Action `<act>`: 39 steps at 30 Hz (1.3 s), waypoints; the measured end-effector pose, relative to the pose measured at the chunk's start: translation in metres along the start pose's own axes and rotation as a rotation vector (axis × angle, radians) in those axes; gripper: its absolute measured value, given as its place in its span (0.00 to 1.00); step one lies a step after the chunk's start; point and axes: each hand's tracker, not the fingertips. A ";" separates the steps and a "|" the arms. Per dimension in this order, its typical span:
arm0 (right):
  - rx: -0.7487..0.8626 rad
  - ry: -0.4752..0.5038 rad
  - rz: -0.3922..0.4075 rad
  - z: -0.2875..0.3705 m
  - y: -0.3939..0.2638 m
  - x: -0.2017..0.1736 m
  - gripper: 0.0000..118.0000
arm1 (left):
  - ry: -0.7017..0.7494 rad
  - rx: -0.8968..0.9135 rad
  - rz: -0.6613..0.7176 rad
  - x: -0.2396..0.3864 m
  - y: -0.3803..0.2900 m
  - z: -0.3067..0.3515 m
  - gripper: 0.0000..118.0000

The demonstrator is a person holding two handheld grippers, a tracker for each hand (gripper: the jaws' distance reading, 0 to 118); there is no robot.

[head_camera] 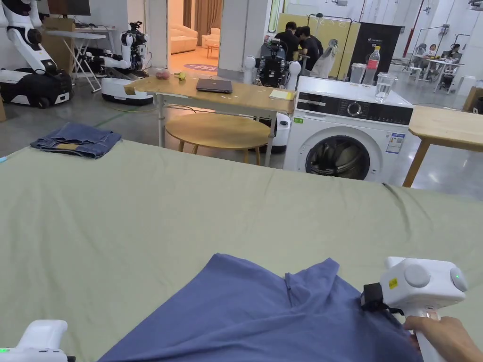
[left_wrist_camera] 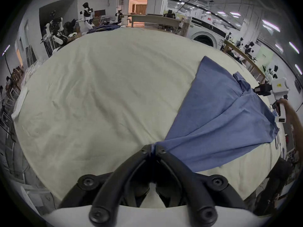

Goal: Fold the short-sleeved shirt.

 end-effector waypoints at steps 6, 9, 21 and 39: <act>0.002 -0.004 0.024 -0.011 -0.012 -0.012 0.43 | 0.001 -0.002 0.007 0.001 0.001 0.000 0.00; 0.025 -0.002 0.032 -0.008 -0.012 -0.016 0.15 | 0.003 -0.006 -0.002 0.002 0.002 -0.003 0.00; 0.362 -0.057 -0.013 0.105 -0.048 -0.025 0.00 | -0.057 0.129 -0.016 -0.005 0.024 0.023 0.00; 0.776 -0.195 -0.098 0.316 0.023 0.001 0.00 | -0.072 0.558 -0.159 0.057 0.289 0.176 0.00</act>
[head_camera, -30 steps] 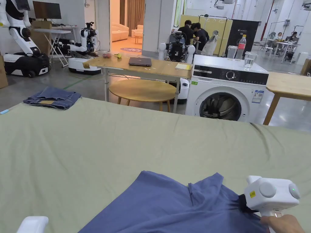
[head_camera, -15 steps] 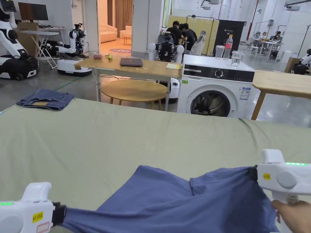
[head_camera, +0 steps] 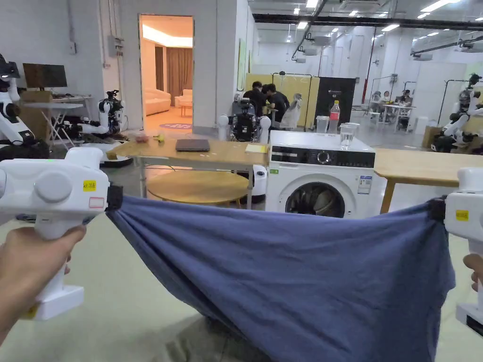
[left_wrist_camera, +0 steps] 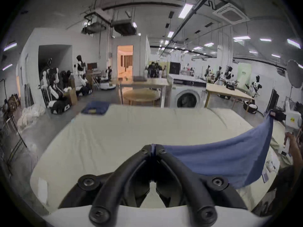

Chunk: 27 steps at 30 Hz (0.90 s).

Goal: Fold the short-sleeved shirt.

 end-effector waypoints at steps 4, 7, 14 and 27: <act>0.070 -0.014 -0.034 0.005 0.047 0.004 0.00 | 0.019 0.054 -0.045 0.010 0.064 0.000 0.00; 0.109 -0.024 -0.033 0.007 0.086 0.002 0.00 | 0.031 0.085 -0.053 0.014 0.104 0.000 0.00; 0.193 -0.056 -0.055 -0.006 0.162 0.001 0.00 | 0.016 0.147 -0.013 0.014 0.174 0.001 0.00; 0.216 -0.090 0.022 -0.020 0.162 -0.002 0.00 | 0.033 0.139 -0.027 0.014 0.165 -0.023 0.00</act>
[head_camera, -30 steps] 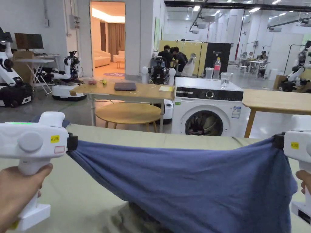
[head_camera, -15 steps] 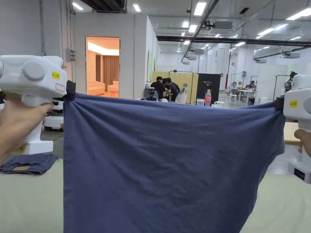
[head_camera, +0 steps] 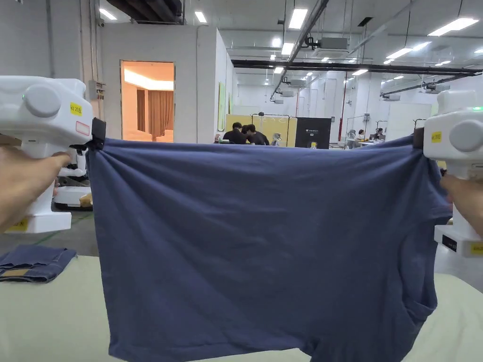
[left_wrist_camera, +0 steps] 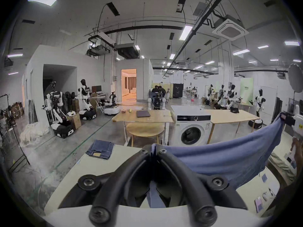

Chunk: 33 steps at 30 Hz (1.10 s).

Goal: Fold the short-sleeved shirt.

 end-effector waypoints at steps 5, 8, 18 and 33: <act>-0.074 0.011 0.038 0.017 -0.062 0.001 0.00 | -0.018 -0.080 0.013 -0.005 -0.071 -0.004 0.00; -0.118 0.020 0.053 0.038 -0.102 0.003 0.00 | -0.036 -0.121 0.018 -0.008 -0.117 0.003 0.00; -0.209 0.048 0.084 0.153 -0.191 0.017 0.00 | -0.078 -0.162 0.095 -0.013 -0.235 0.091 0.00; -0.418 0.063 0.133 0.289 -0.297 0.038 0.00 | -0.125 -0.378 0.075 -0.023 -0.369 0.210 0.00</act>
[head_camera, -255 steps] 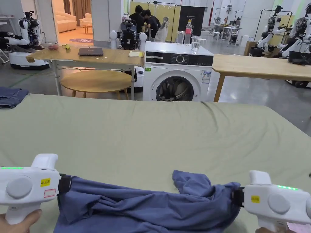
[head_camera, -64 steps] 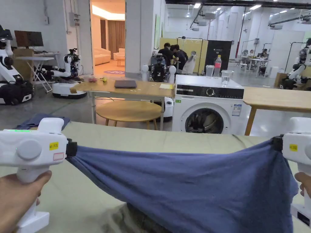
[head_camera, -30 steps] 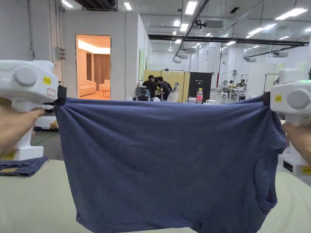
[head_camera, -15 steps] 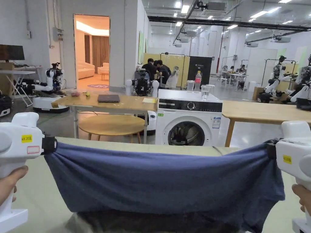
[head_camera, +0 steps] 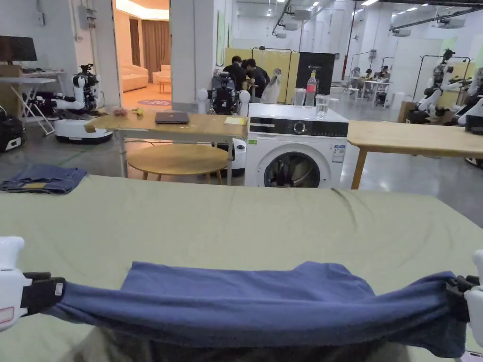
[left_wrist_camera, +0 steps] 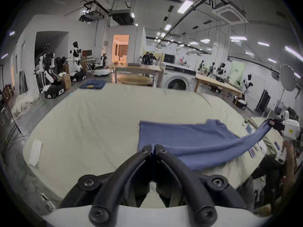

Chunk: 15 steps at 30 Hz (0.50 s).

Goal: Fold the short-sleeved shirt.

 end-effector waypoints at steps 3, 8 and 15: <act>-0.101 0.013 0.011 -0.001 -0.036 -0.005 0.00 | -0.005 -0.109 0.009 -0.008 -0.039 -0.012 0.00; -0.289 0.041 0.043 -0.019 -0.094 -0.016 0.00 | -0.003 -0.276 0.063 -0.021 -0.099 -0.040 0.00; -0.522 0.061 0.041 -0.061 -0.141 -0.014 0.00 | 0.018 -0.412 0.063 -0.033 -0.133 -0.081 0.00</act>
